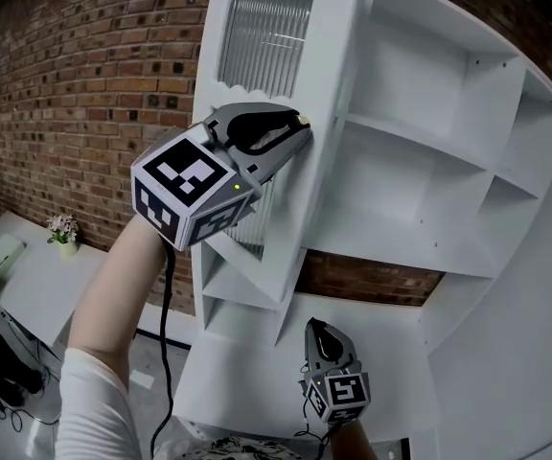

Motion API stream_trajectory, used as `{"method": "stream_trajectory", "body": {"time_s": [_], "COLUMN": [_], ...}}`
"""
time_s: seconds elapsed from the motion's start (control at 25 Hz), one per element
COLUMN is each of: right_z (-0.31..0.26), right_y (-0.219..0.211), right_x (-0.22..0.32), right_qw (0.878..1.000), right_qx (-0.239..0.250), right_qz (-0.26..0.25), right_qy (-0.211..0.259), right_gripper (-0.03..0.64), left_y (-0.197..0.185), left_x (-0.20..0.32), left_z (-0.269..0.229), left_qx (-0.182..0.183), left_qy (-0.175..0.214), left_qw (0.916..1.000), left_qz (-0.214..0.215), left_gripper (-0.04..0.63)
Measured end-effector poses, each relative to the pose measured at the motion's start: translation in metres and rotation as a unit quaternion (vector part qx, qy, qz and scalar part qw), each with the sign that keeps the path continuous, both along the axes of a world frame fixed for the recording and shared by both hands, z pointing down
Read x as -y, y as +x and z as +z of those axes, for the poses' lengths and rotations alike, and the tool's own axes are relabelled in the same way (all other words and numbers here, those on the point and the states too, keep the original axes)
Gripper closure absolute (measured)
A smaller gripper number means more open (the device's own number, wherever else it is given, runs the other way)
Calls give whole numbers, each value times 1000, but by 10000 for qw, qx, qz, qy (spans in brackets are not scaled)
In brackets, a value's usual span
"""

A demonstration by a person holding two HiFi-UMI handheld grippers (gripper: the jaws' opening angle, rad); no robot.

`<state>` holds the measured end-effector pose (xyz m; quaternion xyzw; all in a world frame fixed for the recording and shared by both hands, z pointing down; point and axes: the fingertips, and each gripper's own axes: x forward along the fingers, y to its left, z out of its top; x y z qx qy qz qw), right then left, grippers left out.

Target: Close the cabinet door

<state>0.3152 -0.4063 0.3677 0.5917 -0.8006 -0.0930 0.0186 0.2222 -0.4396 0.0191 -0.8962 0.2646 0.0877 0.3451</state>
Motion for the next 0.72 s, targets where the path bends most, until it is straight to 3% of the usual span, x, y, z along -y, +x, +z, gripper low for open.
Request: {"method": "stream_trajectory", "body": {"time_s": [0.44,0.72], "right_z": [-11,-9], "right_y": [53,72], "right_x": [46,64], "right_qw": [9999,10000], "right_qx": [-100,84], "right_qz": [-36,14], "right_qy": [83,28], "right_gripper": [611,612], "left_y": [60,70], "left_x": [57,80], "left_z": [-3,-3], "left_qx": [13,-209], "left_qy": [-47,-350], "left_qw": [9982,9974], "left_qz": [-597,-596], "left_gripper": [502,497]}}
